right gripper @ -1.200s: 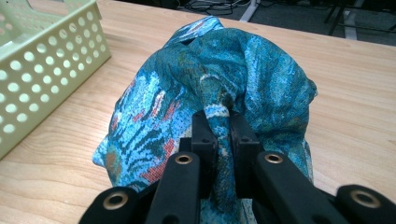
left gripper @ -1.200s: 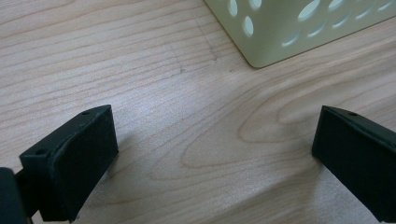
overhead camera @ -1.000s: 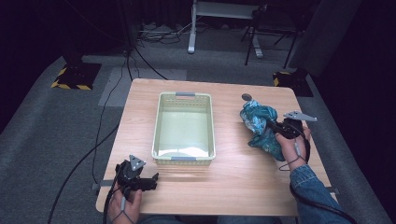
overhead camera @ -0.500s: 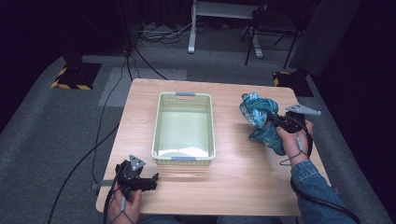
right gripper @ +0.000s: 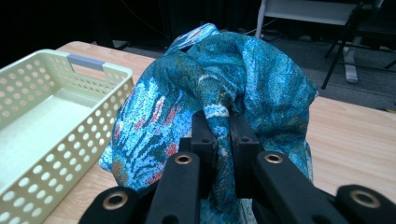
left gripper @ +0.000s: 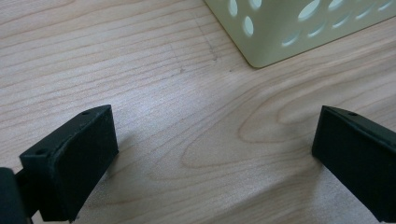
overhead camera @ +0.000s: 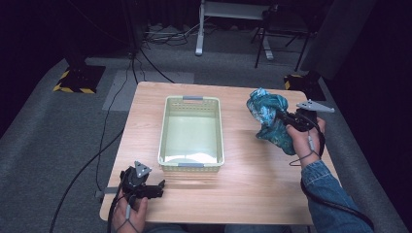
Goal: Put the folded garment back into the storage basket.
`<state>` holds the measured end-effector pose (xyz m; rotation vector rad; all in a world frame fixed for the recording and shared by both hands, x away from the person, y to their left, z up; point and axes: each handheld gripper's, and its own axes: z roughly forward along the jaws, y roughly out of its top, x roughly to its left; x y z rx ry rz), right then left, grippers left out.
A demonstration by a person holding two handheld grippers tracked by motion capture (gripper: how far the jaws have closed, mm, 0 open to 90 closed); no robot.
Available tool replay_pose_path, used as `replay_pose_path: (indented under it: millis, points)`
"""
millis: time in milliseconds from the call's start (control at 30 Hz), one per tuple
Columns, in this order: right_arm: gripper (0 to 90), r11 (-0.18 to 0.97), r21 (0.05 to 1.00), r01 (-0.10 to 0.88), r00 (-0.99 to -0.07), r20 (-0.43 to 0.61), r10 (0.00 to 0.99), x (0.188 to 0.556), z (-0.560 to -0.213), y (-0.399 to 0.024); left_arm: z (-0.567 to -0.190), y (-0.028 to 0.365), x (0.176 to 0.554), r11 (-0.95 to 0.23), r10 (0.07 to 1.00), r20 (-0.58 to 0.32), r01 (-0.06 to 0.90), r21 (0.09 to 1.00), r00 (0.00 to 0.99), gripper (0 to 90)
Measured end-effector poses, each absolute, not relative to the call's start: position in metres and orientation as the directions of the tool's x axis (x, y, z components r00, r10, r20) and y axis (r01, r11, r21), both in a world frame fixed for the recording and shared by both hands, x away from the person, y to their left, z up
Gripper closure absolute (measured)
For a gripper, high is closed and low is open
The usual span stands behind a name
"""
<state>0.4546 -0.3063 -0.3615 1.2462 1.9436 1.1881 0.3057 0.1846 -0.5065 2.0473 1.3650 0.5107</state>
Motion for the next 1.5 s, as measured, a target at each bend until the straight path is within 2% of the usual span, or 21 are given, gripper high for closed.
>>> replay_pose_path:
  millis: [1500]
  points:
    - [83.4, 0.21, 0.914, 0.346, -0.514, -0.002, 0.858, 0.463, -0.308, -0.23, -0.507, 0.185, 0.306, -0.277, 0.92, -0.018, 0.68, 0.679, 0.392, 0.3]
